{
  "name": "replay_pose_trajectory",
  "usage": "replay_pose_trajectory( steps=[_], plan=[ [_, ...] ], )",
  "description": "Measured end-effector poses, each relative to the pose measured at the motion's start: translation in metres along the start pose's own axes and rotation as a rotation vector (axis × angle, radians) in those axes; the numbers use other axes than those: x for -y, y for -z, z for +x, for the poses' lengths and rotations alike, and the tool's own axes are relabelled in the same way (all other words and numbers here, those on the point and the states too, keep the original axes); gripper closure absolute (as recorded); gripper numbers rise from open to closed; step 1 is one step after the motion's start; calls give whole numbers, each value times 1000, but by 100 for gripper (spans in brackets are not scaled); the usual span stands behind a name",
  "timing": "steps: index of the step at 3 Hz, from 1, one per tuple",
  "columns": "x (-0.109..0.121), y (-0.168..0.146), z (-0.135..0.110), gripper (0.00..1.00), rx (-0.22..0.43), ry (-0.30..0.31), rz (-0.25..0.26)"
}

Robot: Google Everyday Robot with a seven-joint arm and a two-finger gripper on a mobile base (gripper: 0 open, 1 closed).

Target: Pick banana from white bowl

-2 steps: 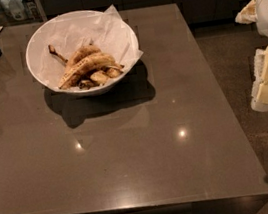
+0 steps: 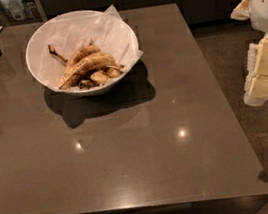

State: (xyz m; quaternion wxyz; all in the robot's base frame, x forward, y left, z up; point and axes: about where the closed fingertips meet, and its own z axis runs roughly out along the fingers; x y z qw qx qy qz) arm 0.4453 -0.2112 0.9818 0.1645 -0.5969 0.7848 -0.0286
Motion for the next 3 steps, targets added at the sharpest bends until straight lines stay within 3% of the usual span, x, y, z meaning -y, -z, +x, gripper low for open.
replay_pose_trajectory(
  steps=[1,2,3],
  plan=[
    [18,-4,-33,0,3,51,-37],
    [34,-12,-74,0,-2,141,-73],
    [38,-12,-83,0,19,149,-50]
  ],
)
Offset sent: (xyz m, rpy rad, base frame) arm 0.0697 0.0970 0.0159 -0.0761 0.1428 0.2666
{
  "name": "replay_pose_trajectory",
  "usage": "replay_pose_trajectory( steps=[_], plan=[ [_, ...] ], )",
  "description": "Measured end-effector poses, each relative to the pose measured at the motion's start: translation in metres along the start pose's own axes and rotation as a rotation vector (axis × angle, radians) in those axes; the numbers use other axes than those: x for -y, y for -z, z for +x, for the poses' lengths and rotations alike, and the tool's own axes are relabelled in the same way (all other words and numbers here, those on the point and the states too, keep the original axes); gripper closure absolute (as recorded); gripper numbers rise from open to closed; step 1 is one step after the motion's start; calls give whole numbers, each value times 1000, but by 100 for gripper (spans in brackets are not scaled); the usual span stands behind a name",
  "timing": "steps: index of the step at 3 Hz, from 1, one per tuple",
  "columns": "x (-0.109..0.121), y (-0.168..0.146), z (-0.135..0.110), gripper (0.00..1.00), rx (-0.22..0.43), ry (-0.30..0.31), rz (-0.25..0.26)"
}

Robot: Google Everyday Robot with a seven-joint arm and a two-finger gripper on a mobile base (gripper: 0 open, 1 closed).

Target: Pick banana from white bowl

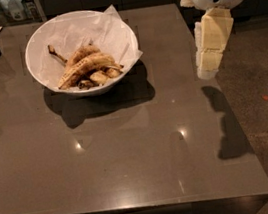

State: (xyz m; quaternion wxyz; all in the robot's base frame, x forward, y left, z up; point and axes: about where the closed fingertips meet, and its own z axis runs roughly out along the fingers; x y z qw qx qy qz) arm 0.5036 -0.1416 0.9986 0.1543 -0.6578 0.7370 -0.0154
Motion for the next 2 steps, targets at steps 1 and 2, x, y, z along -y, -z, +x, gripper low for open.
replay_pose_trajectory(
  steps=[1,2],
  plan=[
    [8,-6,-10,0,34,8,3],
    [23,-17,-45,0,26,85,-4]
  ],
)
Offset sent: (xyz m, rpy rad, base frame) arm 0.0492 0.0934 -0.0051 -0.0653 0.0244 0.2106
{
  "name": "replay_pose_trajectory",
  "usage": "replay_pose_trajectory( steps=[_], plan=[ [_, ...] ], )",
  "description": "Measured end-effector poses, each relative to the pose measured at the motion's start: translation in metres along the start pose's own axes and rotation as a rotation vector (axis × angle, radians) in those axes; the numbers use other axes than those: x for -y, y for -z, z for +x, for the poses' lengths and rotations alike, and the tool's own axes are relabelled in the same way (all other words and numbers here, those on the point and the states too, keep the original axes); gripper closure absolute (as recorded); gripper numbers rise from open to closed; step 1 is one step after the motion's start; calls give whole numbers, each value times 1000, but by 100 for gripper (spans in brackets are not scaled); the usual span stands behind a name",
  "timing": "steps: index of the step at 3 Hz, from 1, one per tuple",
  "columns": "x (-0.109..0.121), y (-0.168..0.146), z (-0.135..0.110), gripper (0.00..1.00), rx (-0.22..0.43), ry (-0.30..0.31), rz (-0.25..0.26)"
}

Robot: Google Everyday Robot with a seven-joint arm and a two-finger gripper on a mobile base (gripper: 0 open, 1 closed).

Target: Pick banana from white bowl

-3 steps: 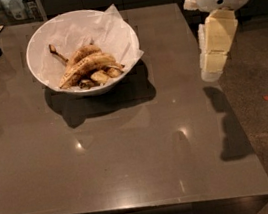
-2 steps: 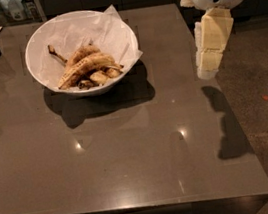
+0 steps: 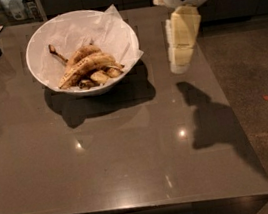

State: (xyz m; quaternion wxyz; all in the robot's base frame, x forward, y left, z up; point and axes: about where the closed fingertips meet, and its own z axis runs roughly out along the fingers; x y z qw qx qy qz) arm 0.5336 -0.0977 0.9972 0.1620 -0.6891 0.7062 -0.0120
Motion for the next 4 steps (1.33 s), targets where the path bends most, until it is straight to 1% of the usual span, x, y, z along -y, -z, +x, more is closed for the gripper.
replay_pose_trajectory(
  steps=[1,2,3,4],
  plan=[
    [17,-19,-37,0,-21,87,-31],
    [23,-20,-46,0,-1,94,-7],
    [30,-24,-61,0,36,121,-6],
    [39,-33,-89,2,46,184,-28]
  ],
)
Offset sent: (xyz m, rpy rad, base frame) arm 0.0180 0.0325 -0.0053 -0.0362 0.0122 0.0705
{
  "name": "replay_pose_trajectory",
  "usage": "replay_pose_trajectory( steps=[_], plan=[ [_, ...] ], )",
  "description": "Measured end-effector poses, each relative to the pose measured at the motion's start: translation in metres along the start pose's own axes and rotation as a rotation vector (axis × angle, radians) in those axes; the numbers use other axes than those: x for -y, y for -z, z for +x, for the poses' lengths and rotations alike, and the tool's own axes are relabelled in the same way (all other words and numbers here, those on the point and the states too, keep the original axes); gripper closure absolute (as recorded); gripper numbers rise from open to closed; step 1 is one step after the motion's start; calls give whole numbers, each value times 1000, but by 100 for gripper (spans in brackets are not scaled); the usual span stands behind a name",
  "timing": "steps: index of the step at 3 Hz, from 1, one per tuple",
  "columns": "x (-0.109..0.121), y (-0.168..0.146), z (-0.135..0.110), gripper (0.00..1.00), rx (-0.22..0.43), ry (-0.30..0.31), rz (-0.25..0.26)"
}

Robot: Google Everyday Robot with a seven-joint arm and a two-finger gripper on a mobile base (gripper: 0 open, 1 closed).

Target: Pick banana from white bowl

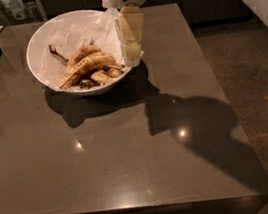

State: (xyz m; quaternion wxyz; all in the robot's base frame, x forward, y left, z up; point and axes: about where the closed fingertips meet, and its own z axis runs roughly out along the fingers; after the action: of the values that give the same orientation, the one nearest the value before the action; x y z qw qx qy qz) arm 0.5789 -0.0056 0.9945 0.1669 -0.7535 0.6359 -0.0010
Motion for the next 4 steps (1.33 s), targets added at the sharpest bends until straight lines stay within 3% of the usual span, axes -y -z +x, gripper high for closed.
replay_pose_trajectory(
  steps=[1,2,4],
  plan=[
    [13,-15,-23,21,-15,49,-19],
    [19,-33,-34,31,-12,70,-54],
    [39,-66,-39,27,14,36,-108]
  ],
)
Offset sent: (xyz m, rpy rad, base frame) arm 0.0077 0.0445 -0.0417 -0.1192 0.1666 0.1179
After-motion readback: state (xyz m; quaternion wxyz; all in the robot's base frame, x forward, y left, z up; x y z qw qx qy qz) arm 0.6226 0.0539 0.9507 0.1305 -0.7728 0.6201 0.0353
